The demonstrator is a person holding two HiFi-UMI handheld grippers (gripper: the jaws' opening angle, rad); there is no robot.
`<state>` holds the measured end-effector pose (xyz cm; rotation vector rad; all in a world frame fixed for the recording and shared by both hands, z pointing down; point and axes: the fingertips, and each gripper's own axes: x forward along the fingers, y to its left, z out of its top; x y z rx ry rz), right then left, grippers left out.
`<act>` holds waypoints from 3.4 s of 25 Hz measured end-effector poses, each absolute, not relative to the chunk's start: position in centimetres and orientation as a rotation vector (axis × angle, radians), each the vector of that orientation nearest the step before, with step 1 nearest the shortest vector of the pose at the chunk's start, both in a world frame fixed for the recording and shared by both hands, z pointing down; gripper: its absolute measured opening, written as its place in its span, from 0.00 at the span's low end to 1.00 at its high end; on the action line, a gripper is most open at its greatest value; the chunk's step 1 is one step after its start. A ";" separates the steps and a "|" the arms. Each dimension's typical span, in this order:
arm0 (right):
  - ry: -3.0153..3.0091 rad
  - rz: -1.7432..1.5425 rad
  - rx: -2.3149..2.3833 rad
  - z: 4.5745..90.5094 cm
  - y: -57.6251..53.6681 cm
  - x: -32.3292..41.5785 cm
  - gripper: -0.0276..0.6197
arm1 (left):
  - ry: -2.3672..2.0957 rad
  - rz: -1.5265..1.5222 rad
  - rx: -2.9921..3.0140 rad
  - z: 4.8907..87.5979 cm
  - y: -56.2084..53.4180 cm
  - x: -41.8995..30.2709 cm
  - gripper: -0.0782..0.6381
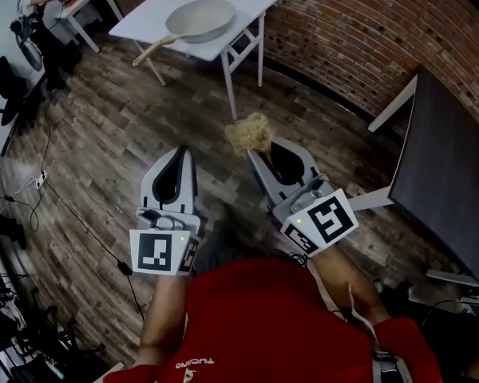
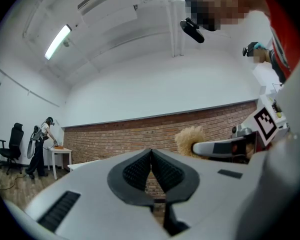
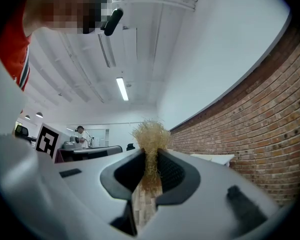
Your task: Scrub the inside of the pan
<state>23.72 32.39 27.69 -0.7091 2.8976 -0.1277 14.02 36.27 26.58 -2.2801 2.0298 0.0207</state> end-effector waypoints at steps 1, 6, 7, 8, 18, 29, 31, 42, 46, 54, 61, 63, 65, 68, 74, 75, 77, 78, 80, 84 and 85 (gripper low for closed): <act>2.898 -0.124 -0.708 27.7 32.0 23.3 0.16 | 2.031 0.024 -2.277 26.6 35.9 13.6 0.13; 2.896 -0.108 -0.731 27.9 28.7 20.6 0.16 | 2.022 0.037 -2.271 26.7 32.6 10.4 0.13; 2.893 -0.105 -0.742 27.9 27.7 20.0 0.16 | 2.016 0.039 -2.272 26.7 31.7 9.7 0.13; 2.890 -0.102 -0.752 27.9 26.7 19.3 0.16 | 2.010 0.042 -2.272 26.6 30.7 8.9 0.13; 2.891 -0.084 -0.835 26.9 16.1 10.7 0.16 | 1.973 0.012 -2.273 25.6 19.7 -0.6 0.13; 2.884 -0.098 -0.945 27.5 6.3 2.9 0.16 | 1.916 0.034 -2.336 25.6 9.4 -9.4 0.13; 2.886 -0.105 -0.962 27.6 4.9 2.2 0.16 | 1.931 0.042 -2.350 26.0 7.9 -10.6 0.13; 2.925 -0.102 -0.983 28.5 -2.0 -1.0 0.16 | 1.995 0.022 -2.356 28.0 1.2 -14.3 0.13; 2.950 -0.073 -0.973 29.0 -6.0 -2.7 0.16 | 2.011 0.009 -2.334 28.5 -2.4 -15.7 0.13; 2.976 -0.094 -0.957 29.8 -14.7 -4.4 0.16 | 2.044 0.012 -2.289 29.1 -10.0 -18.0 0.13; 3.041 -0.079 -0.904 30.5 -20.7 -6.1 0.16 | 2.103 -0.013 -2.235 29.4 -16.1 -19.7 0.13; 3.072 -0.074 -0.901 30.8 -22.2 -6.9 0.16 | 2.099 -0.014 -2.225 29.2 -17.5 -19.9 0.13; 3.092 -0.070 -0.903 31.1 -23.4 -7.8 0.16 | 2.092 -0.014 -2.223 29.1 -18.7 -20.1 0.13; 3.107 -0.071 -0.905 31.2 -24.6 -9.2 0.16 | 2.078 -0.022 -2.233 29.1 -20.2 -20.8 0.13; 3.160 -0.045 -0.959 31.7 -27.2 -12.1 0.16 | 2.038 -0.038 -2.259 29.9 -23.3 -22.6 0.13; 3.181 -0.050 -0.971 32.0 -27.7 -12.6 0.16 | 2.026 -0.036 -2.268 30.2 -23.8 -22.7 0.13; 3.234 -0.074 -0.990 32.9 -28.8 -13.5 0.16 | 1.989 -0.033 -2.294 30.6 -24.9 -22.8 0.13; 3.264 -0.089 -0.999 33.5 -29.2 -14.0 0.16 | 1.965 -0.033 -2.310 30.9 -25.3 -22.8 0.13; 3.327 -0.111 -1.022 34.8 -30.0 -15.0 0.16 | 1.935 -0.033 -2.329 31.4 -26.0 -23.2 0.13; 3.449 -0.198 -1.052 37.9 -31.5 -17.0 0.16 | 1.940 -0.035 -2.342 32.5 -27.2 -24.4 0.13; 3.481 -0.242 -1.059 39.1 -31.8 -17.3 0.16 | 1.941 -0.035 -2.347 32.8 -27.4 -24.5 0.13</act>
